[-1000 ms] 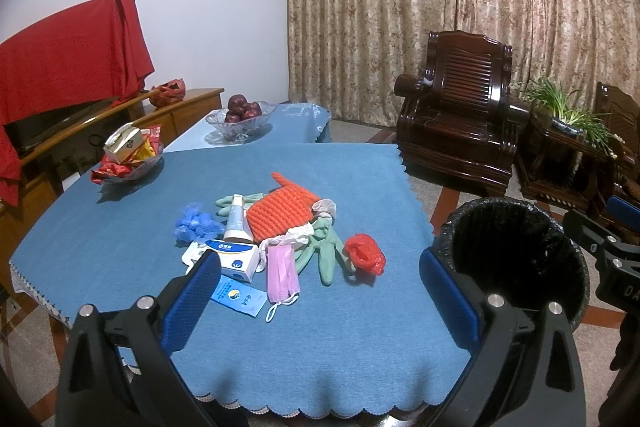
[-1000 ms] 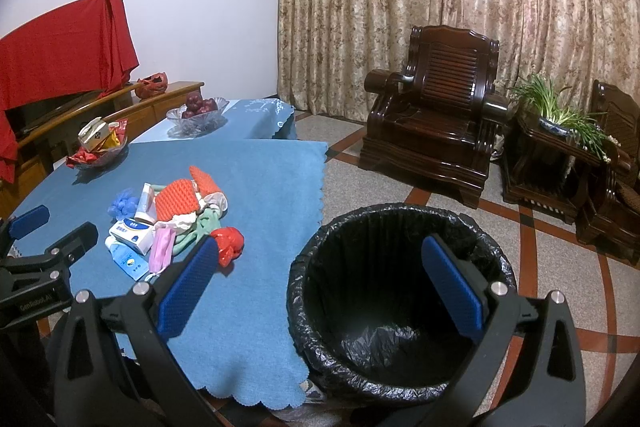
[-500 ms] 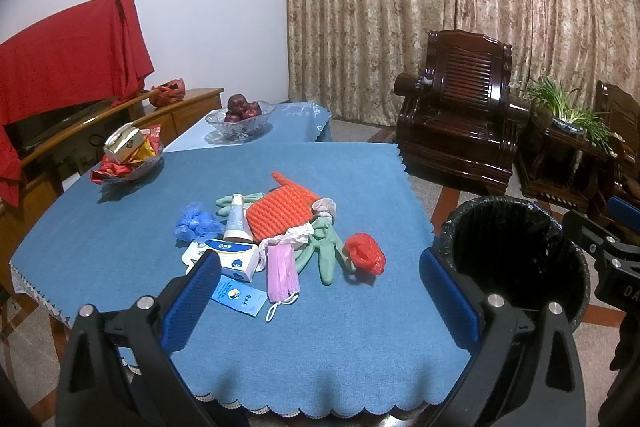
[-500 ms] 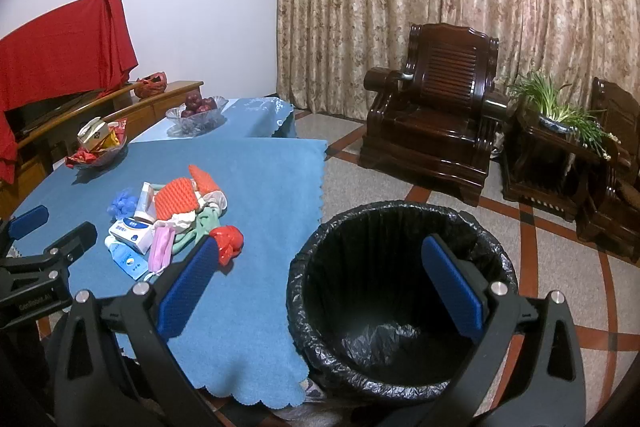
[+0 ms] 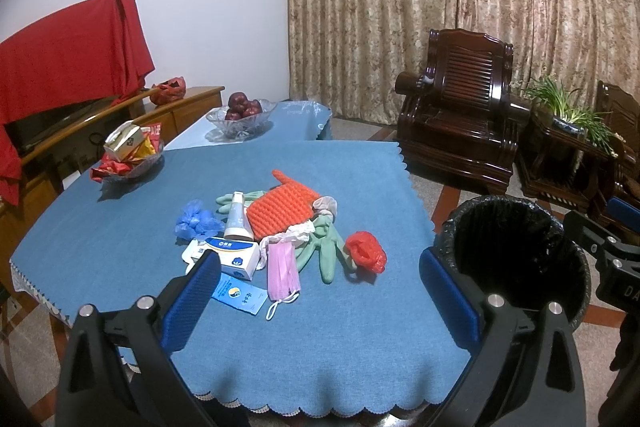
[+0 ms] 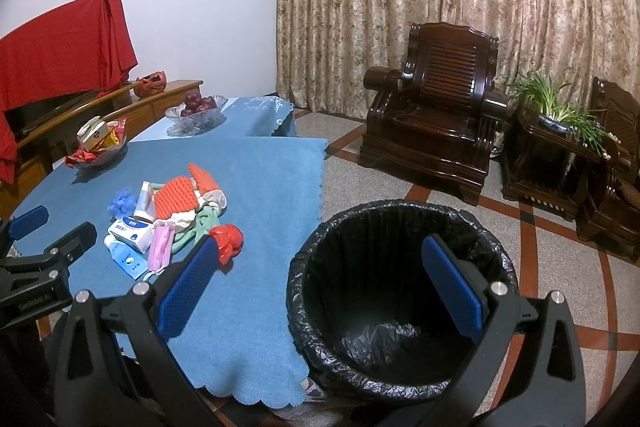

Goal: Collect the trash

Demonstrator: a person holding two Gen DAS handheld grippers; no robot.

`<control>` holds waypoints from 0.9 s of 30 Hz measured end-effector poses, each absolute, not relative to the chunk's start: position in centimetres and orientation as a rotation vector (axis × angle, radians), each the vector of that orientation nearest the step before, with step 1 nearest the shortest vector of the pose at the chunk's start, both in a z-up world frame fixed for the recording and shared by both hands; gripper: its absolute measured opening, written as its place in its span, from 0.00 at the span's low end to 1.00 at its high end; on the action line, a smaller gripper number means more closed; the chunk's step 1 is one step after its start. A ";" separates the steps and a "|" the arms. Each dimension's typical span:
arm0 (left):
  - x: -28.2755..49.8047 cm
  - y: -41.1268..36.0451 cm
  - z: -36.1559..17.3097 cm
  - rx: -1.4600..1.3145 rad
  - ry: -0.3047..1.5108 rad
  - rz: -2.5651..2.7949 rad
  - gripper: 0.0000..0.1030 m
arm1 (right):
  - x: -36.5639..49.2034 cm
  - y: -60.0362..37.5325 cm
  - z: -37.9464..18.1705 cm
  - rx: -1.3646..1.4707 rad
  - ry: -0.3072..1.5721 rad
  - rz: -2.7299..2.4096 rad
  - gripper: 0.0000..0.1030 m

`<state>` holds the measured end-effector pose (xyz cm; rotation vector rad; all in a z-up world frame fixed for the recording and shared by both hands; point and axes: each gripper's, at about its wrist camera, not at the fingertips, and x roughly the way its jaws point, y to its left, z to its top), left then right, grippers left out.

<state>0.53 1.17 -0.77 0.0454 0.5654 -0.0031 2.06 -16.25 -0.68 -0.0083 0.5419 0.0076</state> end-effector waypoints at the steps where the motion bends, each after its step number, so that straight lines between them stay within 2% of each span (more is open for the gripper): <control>1: 0.5 1.3 -0.8 0.045 0.566 -0.003 0.94 | 2.1 -16.2 -0.7 -0.008 0.542 0.008 0.95; 27: 0.6 1.1 -0.8 0.046 0.567 -0.001 0.94 | 2.4 -15.7 -1.2 -0.010 0.546 0.020 0.95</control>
